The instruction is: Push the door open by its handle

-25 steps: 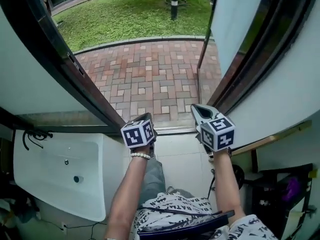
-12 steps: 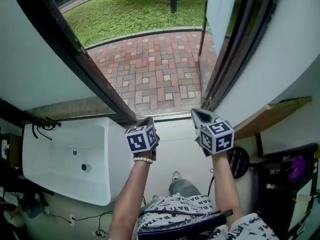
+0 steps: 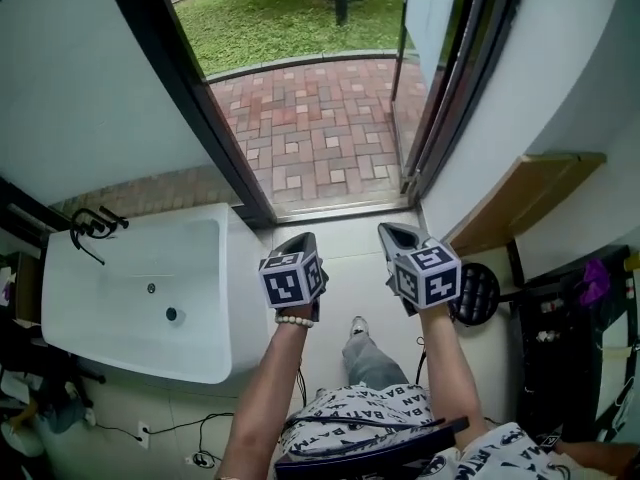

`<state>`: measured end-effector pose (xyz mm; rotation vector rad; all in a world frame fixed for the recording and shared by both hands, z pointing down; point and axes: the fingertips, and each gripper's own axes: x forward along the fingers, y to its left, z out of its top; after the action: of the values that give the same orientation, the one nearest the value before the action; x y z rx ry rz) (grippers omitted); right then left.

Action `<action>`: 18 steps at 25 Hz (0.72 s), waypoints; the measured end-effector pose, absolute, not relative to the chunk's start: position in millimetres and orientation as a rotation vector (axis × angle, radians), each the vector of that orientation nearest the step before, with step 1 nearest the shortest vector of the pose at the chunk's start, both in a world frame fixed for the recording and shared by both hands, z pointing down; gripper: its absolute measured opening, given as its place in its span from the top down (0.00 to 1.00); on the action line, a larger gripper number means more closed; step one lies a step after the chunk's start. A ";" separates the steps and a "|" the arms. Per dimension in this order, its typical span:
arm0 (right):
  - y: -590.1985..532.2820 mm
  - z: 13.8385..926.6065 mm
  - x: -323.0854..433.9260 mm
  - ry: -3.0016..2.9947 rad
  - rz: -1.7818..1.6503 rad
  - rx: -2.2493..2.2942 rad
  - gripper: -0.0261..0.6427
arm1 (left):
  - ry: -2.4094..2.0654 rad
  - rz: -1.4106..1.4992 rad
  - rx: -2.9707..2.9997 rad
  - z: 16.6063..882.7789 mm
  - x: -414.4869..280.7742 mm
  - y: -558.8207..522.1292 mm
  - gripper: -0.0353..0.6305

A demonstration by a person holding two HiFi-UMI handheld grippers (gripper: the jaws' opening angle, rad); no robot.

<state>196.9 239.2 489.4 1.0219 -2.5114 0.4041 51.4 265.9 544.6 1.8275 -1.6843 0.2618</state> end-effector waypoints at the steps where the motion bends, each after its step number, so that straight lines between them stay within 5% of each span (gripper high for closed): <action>1: 251.6 490.3 195.8 -2.507 0.406 1.030 0.96 | -1.677 0.255 1.838 544.0 51.4 279.1 0.97; 18: 415.6 506.8 204.3 -2.455 0.437 1.102 0.95 | -1.709 0.248 1.895 527.3 65.1 444.8 0.97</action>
<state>204.3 415.6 506.8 1.1025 -2.4551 0.4372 65.1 444.8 527.3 1.8953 -1.7085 0.2478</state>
